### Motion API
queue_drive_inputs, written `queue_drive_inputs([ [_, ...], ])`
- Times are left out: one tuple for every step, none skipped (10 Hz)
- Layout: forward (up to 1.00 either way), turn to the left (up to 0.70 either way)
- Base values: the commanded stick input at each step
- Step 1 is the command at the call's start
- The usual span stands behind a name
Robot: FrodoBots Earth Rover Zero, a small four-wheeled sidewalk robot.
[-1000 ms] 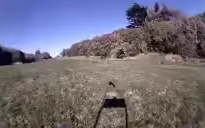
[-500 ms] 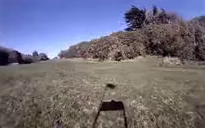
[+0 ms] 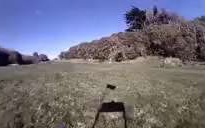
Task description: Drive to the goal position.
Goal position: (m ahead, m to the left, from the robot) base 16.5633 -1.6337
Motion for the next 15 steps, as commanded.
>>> queue_drive_inputs([
  [0.70,0.00],
  [0.70,0.00],
  [0.70,0.00],
  [0.70,0.00],
  [0.70,0.00],
  [0.70,-0.12],
  [0.70,-0.22],
  [0.70,-0.35],
  [0.70,-0.35],
  [0.70,-0.35],
  [0.70,-0.35],
  [0.70,-0.35],
  [0.70,-0.35],
  [0.70,-0.35],
  [0.70,-0.35],
])
